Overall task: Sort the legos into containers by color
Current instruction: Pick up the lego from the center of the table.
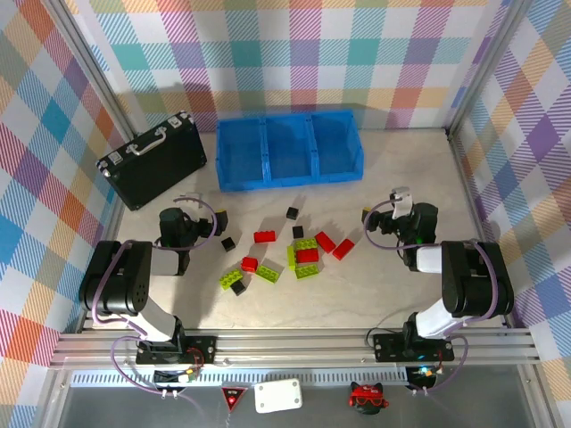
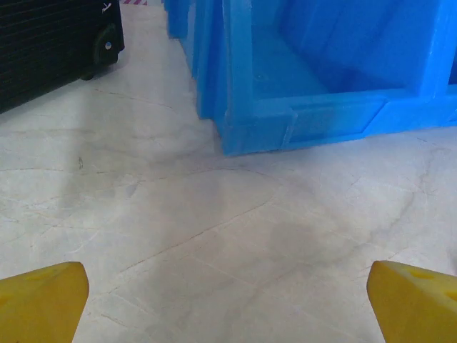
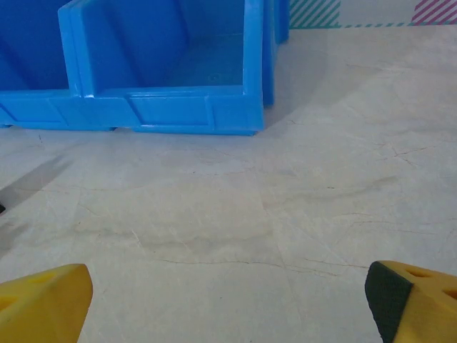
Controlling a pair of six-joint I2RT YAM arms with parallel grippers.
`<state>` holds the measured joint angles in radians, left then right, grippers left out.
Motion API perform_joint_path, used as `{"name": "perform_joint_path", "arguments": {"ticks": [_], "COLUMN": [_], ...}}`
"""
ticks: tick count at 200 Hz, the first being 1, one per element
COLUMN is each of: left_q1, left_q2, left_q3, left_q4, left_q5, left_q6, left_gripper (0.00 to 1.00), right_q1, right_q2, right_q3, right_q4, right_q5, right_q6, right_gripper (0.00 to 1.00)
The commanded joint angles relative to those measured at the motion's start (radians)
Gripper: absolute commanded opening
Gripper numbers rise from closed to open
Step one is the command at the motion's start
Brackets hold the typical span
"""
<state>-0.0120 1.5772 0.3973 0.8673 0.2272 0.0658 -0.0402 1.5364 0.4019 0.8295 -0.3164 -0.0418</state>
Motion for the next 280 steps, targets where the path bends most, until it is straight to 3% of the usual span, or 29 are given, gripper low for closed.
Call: {"name": "perform_joint_path", "arguments": {"ticks": [1, 89, 104, 115, 280], "left_q1": [0.012, 0.012, 0.003, -0.008, -0.009], "left_q2": [0.007, 0.005, 0.006, 0.002, 0.001], "left_q3": [-0.001, -0.004, 0.006, 0.01, 0.008], "left_q4": [0.032, 0.036, 0.014, 0.001, 0.006], "left_q5": [0.027, 0.024, -0.093, -0.12, -0.123], "left_q6": [0.012, 0.012, -0.014, -0.017, -0.015], "left_gripper": [1.0, 1.0, 1.0, 1.0, 1.0], "right_q1": [-0.006, -0.005, -0.005, -0.005, -0.006], "right_q2": [-0.009, -0.009, -0.009, -0.009, -0.012], "right_q3": [-0.012, -0.014, -0.013, -0.013, -0.018], "right_q4": [0.034, 0.036, 0.036, 0.036, 0.043], "right_q5": [-0.03, -0.03, -0.03, -0.03, -0.023], "right_q6": [-0.015, -0.015, -0.015, -0.015, -0.015], "right_gripper": [0.99, 0.99, 0.99, 0.99, 0.99]}}
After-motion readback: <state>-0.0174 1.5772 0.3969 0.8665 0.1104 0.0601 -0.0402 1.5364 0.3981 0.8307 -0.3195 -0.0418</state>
